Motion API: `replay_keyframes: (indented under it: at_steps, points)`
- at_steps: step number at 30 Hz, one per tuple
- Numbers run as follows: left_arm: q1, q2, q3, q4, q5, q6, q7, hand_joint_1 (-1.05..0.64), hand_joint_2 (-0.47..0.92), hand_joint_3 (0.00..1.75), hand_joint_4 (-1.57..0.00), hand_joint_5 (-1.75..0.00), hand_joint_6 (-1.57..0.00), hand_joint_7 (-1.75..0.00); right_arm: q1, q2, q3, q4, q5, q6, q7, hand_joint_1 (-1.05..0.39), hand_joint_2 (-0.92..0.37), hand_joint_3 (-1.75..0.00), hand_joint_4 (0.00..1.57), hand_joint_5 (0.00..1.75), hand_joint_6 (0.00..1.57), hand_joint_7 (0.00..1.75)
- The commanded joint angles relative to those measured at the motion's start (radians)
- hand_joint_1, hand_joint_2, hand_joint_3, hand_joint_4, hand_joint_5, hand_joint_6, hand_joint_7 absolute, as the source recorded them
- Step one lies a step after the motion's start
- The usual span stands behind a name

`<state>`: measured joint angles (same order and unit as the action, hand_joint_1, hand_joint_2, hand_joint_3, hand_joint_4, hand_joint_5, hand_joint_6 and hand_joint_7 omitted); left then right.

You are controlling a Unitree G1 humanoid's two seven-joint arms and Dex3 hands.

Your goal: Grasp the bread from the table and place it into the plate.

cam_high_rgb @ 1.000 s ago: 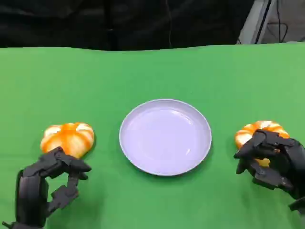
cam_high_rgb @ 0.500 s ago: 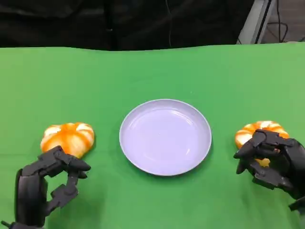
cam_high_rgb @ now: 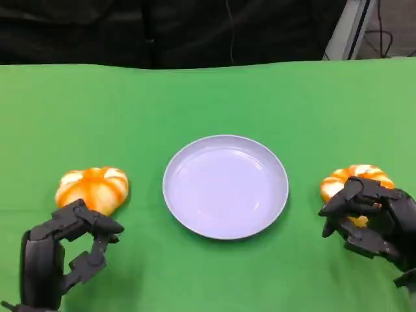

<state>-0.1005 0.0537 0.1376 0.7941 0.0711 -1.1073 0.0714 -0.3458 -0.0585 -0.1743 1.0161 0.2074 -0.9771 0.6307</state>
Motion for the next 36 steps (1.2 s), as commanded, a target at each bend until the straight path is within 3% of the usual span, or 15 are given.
replay_keyframes:
  at_steps: [1, 2, 5, 17, 18, 20, 21, 33, 36]
  points:
    - [-0.009, 0.029, -0.001, 0.024, -0.009, -0.031, -0.015, -0.01, 0.82, 0.58, -0.96, -0.84, -1.05, -0.68, -0.004, -0.011, -0.004, 0.002, 0.01, -0.004, -0.004, 0.08, -0.84, -0.62, 0.82, 1.44, 0.91, 0.98]
    - [-0.01, 0.03, -0.002, 0.028, -0.011, -0.034, -0.018, -0.02, 0.84, 0.53, -0.98, -0.75, -1.09, -0.57, -0.004, -0.011, -0.004, 0.001, 0.009, -0.004, -0.005, 0.08, -0.84, -0.62, 0.82, 1.44, 0.91, 0.98]
    - [-0.012, 0.031, -0.003, 0.033, -0.014, -0.038, -0.02, -0.02, 0.86, 0.48, -1.0, -0.68, -1.12, -0.5, -0.004, -0.011, -0.004, 0.001, 0.009, -0.004, -0.006, 0.08, -0.84, -0.63, 0.82, 1.44, 0.91, 0.98]
    - [-0.013, 0.033, -0.006, 0.037, -0.016, -0.041, -0.018, -0.02, 0.88, 0.45, -1.02, -0.65, -1.14, -0.45, -0.004, -0.011, -0.004, 0.001, 0.009, -0.004, -0.006, 0.08, -0.83, -0.64, 0.81, 1.44, 0.91, 0.98]
    - [-0.012, 0.029, -0.004, 0.034, -0.026, -0.04, -0.02, -0.09, 0.88, 0.4, -0.96, -0.58, -1.06, -0.38, -0.004, -0.012, -0.004, 0.002, 0.01, -0.003, -0.004, 0.08, -0.83, -0.64, 0.82, 1.44, 0.91, 0.98]
    - [-0.01, 0.025, -0.001, 0.026, -0.034, -0.037, -0.017, -0.34, 0.91, 0.19, -0.86, -0.18, -0.78, -0.1, -0.005, -0.013, -0.004, 0.002, 0.009, -0.003, -0.004, 0.09, -0.83, -0.65, 0.82, 1.44, 0.9, 0.98]
    - [-0.01, 0.024, 0.0, 0.024, -0.036, -0.037, -0.017, -0.38, 0.92, 0.16, -0.86, -0.12, -0.74, -0.06, -0.005, -0.013, -0.004, 0.002, 0.009, -0.003, -0.004, 0.09, -0.83, -0.65, 0.82, 1.44, 0.9, 0.98]
    - [-0.008, 0.027, -0.003, 0.022, -0.032, -0.035, -0.015, -0.45, 0.92, 0.14, -0.86, -0.04, -0.69, 0.0, -0.005, -0.01, -0.006, 0.0, 0.018, 0.005, 0.002, 0.09, -0.82, -0.68, 0.83, 1.42, 0.9, 0.98]
    - [-0.008, 0.037, -0.008, 0.022, -0.006, -0.041, -0.013, -0.53, 0.92, 0.17, -0.73, -0.01, -0.65, 0.0, -0.003, -0.011, -0.007, -0.002, 0.023, 0.009, 0.012, 0.09, -0.82, -0.69, 0.82, 1.43, 0.9, 0.99]
